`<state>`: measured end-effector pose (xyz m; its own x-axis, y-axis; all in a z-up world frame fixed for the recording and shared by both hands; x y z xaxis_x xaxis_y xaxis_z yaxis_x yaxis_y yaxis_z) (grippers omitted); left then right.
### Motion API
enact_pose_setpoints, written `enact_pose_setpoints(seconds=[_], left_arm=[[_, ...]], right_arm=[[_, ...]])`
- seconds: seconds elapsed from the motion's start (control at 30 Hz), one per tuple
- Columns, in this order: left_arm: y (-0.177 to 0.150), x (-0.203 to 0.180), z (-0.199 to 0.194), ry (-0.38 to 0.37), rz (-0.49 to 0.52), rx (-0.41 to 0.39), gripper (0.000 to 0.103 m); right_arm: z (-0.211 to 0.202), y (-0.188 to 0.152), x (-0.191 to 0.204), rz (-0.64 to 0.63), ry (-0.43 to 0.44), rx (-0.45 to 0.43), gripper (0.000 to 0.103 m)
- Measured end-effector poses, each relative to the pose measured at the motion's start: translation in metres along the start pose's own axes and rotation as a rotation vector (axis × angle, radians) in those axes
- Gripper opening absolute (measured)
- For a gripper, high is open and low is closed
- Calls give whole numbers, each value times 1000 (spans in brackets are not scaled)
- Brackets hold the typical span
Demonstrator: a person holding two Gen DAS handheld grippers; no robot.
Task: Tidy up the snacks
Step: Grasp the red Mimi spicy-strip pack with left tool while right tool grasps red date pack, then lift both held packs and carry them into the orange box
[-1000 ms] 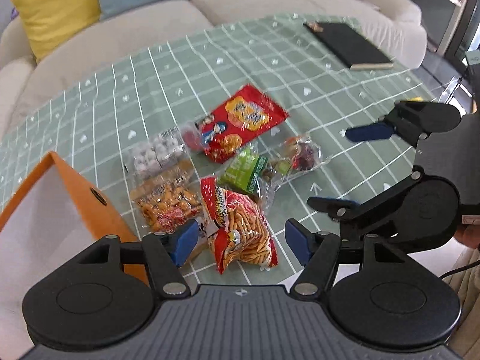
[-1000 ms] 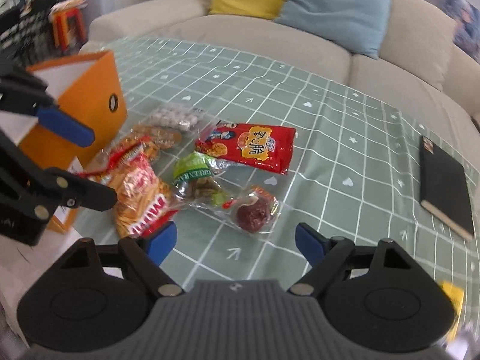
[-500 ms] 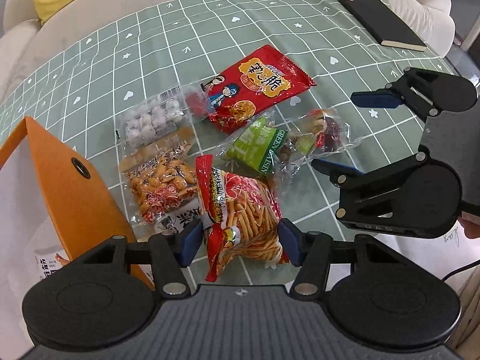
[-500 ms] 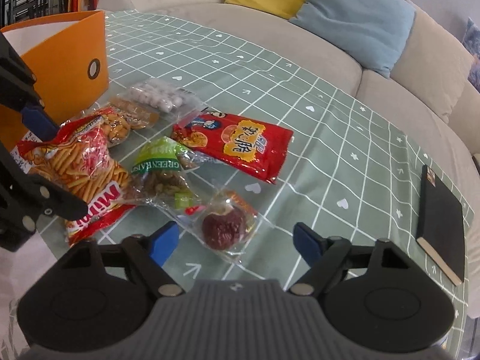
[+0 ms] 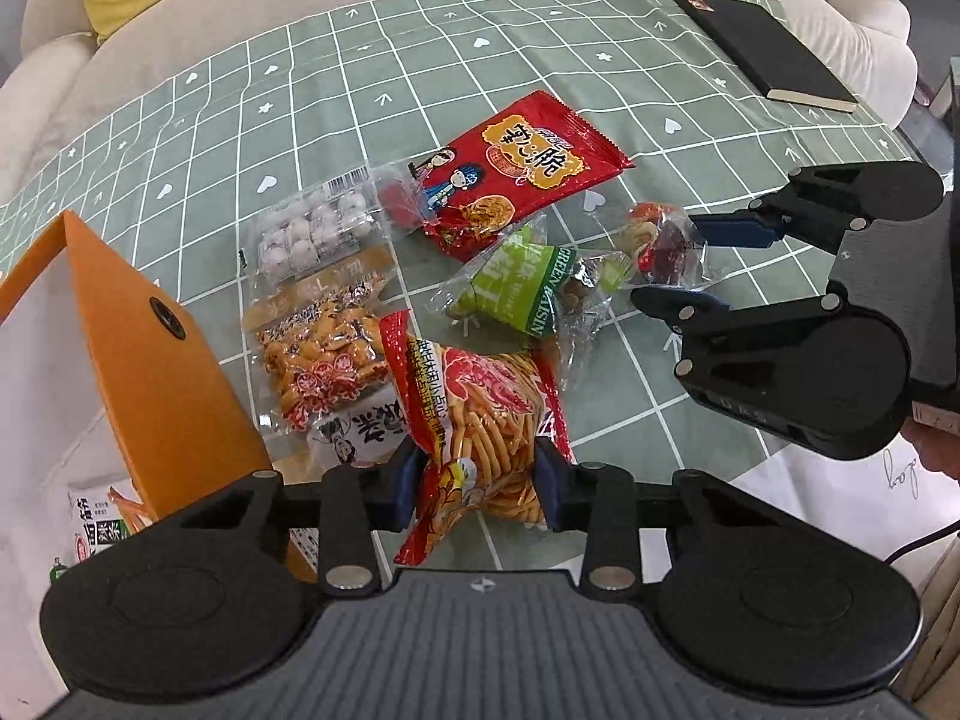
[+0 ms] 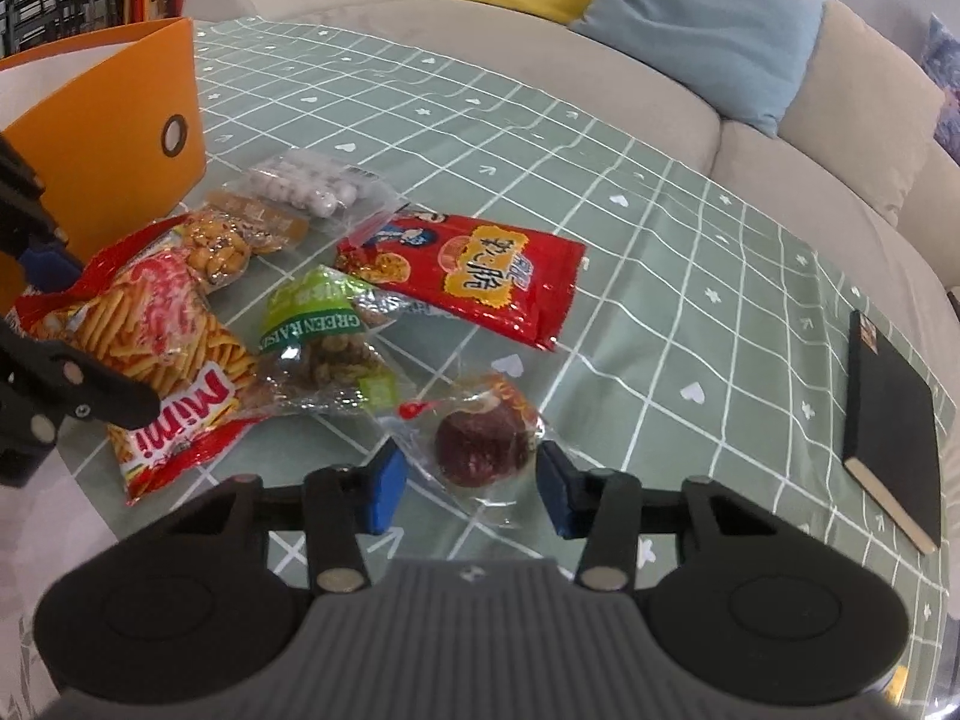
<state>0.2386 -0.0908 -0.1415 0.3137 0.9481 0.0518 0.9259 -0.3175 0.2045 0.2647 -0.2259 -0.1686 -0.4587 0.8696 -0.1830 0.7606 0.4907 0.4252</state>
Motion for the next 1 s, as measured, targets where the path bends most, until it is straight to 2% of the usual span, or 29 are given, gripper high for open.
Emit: enact_pose_setpoints(seconds=[0.07,0.13,0.43,0.73,1.0], left_arm=[[-2,-1,-2,1,-4,-10,42],[-3,-2,-6,-6,-14,-19,42],[-15,-10,-26,-34,-60,-110,41],[-33,-8,-49,-91,-122,-198,41],[-48,0,-73,-155,-179,-286,41]], right_arm=[[-2,-1,-1,18,4,6,40],[-4,-2,-2,39,5,16,32],[-24,-19,1,108,44,63,31],[-44,-45,4,265,107,136,31],[-75,-74,15,410,185,109,31]])
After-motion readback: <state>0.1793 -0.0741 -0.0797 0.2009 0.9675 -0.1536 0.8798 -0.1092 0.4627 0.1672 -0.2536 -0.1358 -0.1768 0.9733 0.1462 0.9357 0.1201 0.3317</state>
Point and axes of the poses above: each gripper's, at about its wrist camera, not at the fingertips, and z roughly the way its jaws point, x to its left, y to its top, the point moved 5 cm from there along z, roughly the way its jaws point, and after that the axes turned 9 degrees about x, right-handed, at the moved point
